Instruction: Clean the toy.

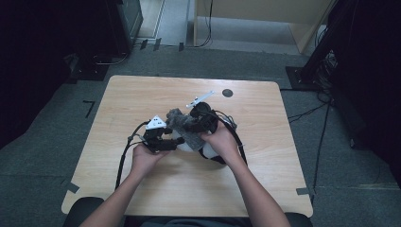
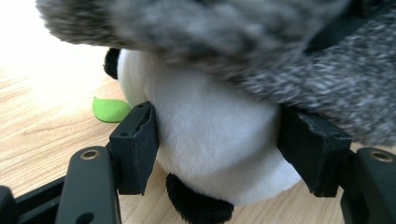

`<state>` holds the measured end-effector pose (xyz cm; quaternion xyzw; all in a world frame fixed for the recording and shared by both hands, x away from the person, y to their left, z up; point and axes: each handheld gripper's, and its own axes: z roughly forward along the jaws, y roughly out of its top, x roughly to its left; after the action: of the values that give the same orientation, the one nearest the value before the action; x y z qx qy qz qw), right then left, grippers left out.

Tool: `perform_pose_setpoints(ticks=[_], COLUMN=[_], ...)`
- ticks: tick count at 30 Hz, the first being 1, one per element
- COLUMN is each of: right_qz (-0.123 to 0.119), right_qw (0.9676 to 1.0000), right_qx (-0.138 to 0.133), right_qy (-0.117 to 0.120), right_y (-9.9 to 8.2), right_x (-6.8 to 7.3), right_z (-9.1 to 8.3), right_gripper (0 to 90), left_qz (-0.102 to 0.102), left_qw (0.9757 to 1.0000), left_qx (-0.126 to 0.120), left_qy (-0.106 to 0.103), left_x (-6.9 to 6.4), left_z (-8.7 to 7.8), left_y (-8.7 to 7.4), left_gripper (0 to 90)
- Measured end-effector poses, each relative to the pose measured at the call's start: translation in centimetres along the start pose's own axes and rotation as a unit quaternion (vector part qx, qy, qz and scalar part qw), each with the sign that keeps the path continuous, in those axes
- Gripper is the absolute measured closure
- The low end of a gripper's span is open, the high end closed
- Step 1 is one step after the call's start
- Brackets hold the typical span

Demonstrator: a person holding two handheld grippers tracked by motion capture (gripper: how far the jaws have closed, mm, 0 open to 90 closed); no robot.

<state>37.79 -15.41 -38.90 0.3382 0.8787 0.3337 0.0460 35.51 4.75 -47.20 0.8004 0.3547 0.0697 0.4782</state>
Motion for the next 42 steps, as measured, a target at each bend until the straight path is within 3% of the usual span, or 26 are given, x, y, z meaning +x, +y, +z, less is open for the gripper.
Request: perform_pose_setpoints(ticks=[24,36,42], right_qz=[0.034,0.05,0.06], right_qw=[0.9985,0.9969,0.9955], right_qx=[-0.038,-0.052,-0.072], right_qy=[-0.023,-0.031,-0.015], right_y=[-6.3,-9.1,-9.8], right_x=[-1.2,-1.7,-1.2], right_z=[-6.9,-8.8,-9.0], right_gripper=[76.9,76.8,77.2], left_qz=[0.0,0.001,-0.002], left_qw=[1.0,1.0,1.0], left_qx=[0.001,0.002,0.003], left_qy=[0.0,0.0,-0.003], left_x=[0.0,0.0,0.0], left_z=[0.0,0.0,-0.1], left_y=[0.0,0.0,0.0], left_gripper=[31.5,31.6,34.0])
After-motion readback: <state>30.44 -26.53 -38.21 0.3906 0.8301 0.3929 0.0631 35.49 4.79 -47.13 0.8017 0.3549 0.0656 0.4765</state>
